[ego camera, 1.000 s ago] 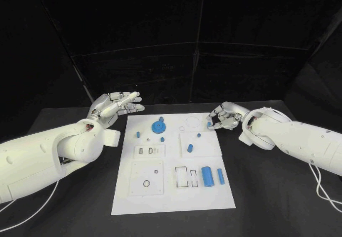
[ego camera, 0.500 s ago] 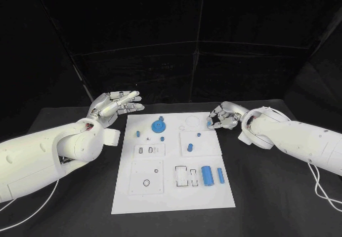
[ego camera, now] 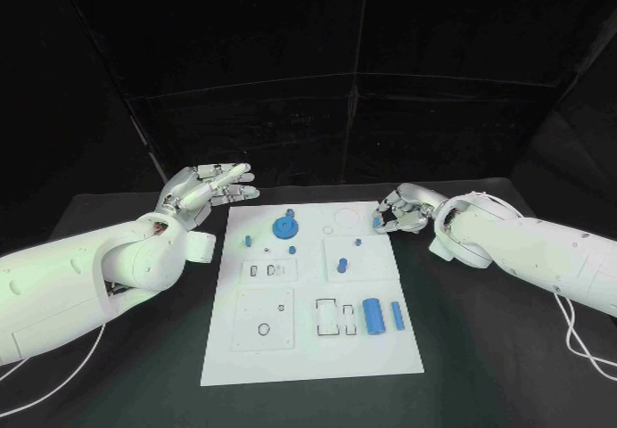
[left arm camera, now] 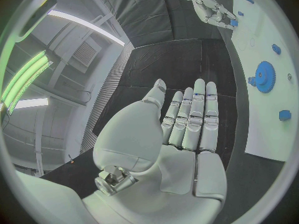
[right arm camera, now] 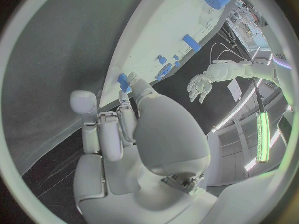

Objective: Assemble the parts on the task board

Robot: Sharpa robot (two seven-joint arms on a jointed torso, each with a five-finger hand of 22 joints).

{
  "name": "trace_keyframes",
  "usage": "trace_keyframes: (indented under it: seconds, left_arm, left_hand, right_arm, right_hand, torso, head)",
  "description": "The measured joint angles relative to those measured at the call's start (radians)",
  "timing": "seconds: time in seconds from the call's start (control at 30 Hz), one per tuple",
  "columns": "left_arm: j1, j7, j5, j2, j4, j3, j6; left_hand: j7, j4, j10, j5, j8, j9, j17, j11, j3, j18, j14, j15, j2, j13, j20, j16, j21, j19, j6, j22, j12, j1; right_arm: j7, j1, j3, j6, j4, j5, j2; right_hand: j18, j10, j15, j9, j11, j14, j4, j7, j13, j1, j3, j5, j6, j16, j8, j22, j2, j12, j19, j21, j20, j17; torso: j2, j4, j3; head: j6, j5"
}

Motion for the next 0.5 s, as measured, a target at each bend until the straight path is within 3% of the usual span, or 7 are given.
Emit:
trace_keyframes:
  seconds: [0.5]
  left_arm:
    - [0.000,0.000,0.000,0.000,-0.001,0.000,0.000]
  left_hand:
    - [0.000,0.000,0.000,0.000,0.000,0.000,0.000,0.000,0.000,0.000,0.000,0.000,0.000,0.000,0.000,0.000,0.000,0.000,0.000,-0.001,0.000,0.000]
  right_arm:
    - [-0.003,-0.003,0.000,0.006,-0.004,-0.010,0.007]
  right_hand:
    - [0.000,0.009,-0.012,0.001,-0.016,-0.002,-0.008,-0.018,0.009,-0.008,0.019,0.000,0.054,0.000,0.022,0.004,0.015,0.004,0.001,0.000,-0.013,0.000]
  torso:
    - [0.000,0.0000,0.0007]
  head:
    - [-0.004,-0.002]
